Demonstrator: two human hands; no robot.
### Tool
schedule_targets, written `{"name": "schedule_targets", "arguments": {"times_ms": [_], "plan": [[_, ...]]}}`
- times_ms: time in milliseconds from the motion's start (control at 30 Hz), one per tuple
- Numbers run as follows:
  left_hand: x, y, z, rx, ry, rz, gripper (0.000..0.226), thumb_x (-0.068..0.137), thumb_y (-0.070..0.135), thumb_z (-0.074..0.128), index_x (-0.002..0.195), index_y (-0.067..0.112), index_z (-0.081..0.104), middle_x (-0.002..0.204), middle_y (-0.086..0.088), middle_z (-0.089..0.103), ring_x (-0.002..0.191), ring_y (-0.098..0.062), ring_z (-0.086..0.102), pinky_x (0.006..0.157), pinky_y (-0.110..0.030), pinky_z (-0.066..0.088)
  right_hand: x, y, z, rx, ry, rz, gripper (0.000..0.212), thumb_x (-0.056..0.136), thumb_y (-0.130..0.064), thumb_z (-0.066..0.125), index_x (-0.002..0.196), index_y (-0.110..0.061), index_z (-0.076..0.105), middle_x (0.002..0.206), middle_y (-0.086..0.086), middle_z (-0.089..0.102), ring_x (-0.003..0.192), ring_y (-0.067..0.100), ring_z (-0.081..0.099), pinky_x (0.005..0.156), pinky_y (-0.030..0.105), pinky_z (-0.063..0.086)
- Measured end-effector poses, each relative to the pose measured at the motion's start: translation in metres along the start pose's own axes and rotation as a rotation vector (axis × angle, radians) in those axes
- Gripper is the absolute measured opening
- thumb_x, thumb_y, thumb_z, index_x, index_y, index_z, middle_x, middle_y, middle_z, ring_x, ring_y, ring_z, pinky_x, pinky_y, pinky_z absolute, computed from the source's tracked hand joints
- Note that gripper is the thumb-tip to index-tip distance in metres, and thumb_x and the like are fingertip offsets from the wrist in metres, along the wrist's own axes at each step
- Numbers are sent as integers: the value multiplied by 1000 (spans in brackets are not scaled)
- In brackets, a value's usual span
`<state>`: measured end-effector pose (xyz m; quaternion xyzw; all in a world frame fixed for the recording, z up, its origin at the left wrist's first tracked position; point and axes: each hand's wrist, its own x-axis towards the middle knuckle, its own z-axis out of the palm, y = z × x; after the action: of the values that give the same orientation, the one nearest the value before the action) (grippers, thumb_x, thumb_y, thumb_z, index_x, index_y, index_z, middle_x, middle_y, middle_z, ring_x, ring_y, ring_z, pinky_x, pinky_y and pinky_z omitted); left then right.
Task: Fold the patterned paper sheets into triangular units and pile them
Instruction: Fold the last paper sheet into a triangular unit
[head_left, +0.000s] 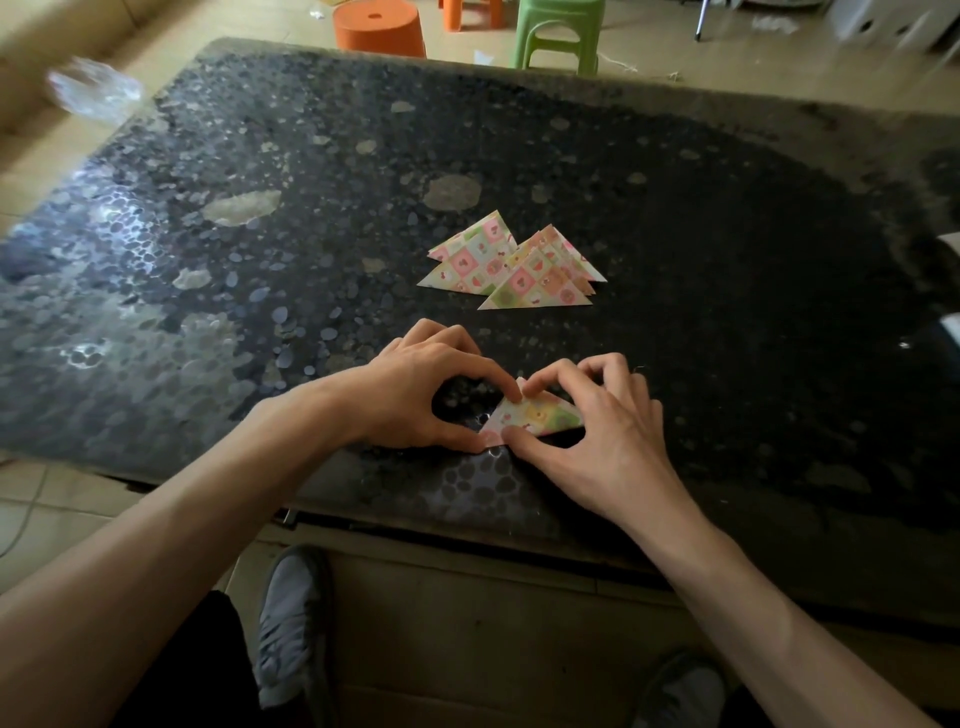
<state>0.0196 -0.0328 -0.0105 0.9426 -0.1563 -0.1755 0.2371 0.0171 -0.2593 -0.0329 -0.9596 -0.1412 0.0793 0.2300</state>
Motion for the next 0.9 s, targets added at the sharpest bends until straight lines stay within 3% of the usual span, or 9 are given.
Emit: {"name": "schedule_targets", "arguments": {"times_ms": [300, 533, 733, 900], "plan": [[0, 5, -1, 76, -32, -9, 54, 83, 54, 77, 129, 62, 50, 127, 16, 39, 127, -9, 22, 114, -45, 29, -4, -9, 3, -33, -16, 49, 64, 69, -86, 65, 116, -47, 48, 124, -10, 27, 112, 10, 26, 92, 31, 24], [-3, 2, -4, -38, -62, -15, 51, 84, 53, 77, 127, 66, 51, 127, 18, 39, 130, -6, 21, 118, -48, 28, -4, -12, 5, -53, -4, 55, 64, 68, -86, 66, 114, -47, 44, 120, -10, 23, 113, 11, 26, 92, 31, 24], [0, 6, 1, 14, -6, -28, 53, 78, 57, 78, 125, 63, 53, 122, 17, 40, 127, -9, 23, 114, -50, 31, 0, -8, -1, -26, -47, 52, 59, 71, -84, 67, 115, -49, 49, 124, -12, 27, 122, 14, 32, 93, 31, 24], [-1, 6, 1, -20, 3, -38, 49, 78, 64, 75, 123, 64, 55, 122, 18, 43, 129, -9, 26, 114, -46, 32, 0, -6, -3, -27, -41, 32, 56, 72, -81, 67, 115, -49, 50, 121, -13, 29, 116, 11, 32, 91, 31, 24]]}}
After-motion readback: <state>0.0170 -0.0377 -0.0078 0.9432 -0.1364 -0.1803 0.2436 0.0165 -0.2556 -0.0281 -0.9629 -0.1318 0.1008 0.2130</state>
